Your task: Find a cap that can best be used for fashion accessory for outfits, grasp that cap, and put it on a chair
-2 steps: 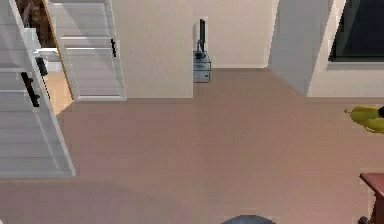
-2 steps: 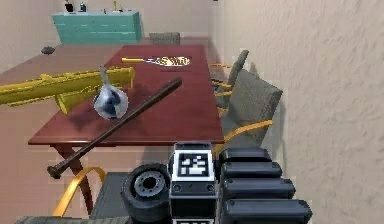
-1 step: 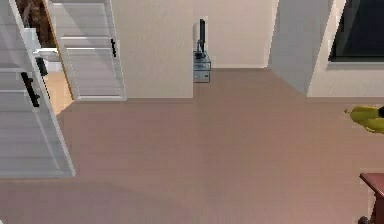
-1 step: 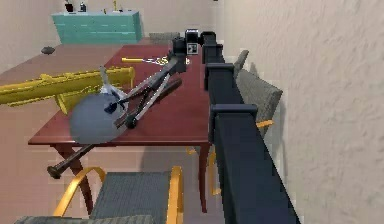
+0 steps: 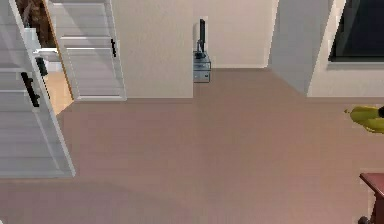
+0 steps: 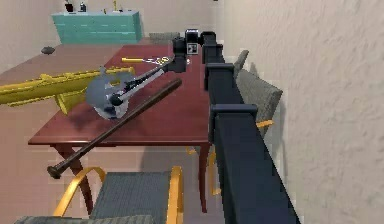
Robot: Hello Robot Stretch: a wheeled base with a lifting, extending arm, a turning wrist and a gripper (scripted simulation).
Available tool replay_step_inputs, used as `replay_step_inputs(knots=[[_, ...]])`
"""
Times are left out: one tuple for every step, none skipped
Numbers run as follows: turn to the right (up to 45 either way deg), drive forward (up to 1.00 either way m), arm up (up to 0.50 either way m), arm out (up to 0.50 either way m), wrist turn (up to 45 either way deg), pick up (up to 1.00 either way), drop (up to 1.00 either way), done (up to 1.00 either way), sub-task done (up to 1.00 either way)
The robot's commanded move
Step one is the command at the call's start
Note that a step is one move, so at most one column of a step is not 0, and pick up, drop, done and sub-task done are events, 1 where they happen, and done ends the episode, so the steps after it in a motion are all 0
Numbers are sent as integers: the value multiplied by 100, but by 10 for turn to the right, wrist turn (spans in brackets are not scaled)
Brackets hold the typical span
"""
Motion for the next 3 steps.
replay_step_inputs(knots=[[0,0,-36,0,0,0,0,0,0],[0,0,-50,0,0,0,0,0,0],[0,0,0,0,0,0,100,0,0]])
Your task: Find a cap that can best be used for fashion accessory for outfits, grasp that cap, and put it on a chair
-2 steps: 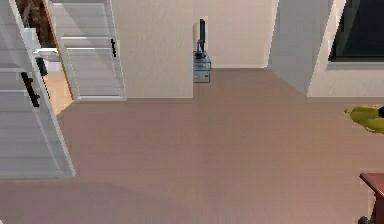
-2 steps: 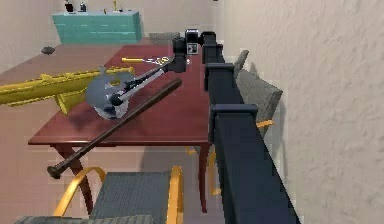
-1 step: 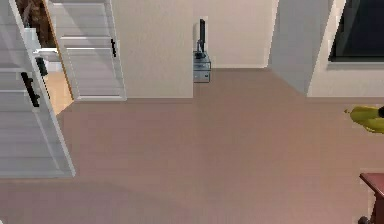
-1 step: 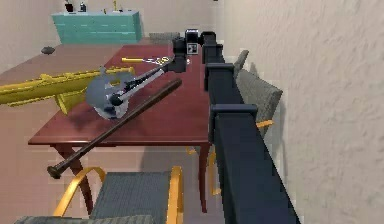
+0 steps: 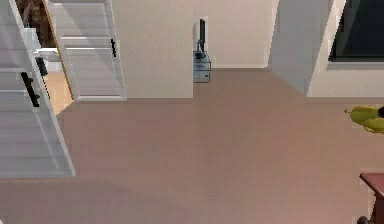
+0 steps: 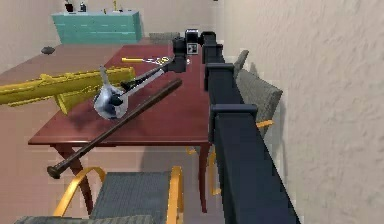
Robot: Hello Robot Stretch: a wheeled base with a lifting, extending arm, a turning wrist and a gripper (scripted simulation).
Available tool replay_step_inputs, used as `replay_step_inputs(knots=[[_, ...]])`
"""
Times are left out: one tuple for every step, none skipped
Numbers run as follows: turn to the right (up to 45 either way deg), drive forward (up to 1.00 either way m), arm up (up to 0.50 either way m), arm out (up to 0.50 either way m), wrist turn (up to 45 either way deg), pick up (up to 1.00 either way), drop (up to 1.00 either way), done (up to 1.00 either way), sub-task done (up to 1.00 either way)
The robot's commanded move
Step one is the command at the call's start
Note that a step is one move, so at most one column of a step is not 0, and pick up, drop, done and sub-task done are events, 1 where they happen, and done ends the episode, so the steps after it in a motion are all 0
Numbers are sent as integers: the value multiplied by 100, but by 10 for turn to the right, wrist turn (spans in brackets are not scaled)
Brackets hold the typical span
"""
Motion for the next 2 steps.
replay_step_inputs(knots=[[0,0,0,-10,0,0,0,0,0],[0,0,0,0,0,0,0,100,0]])
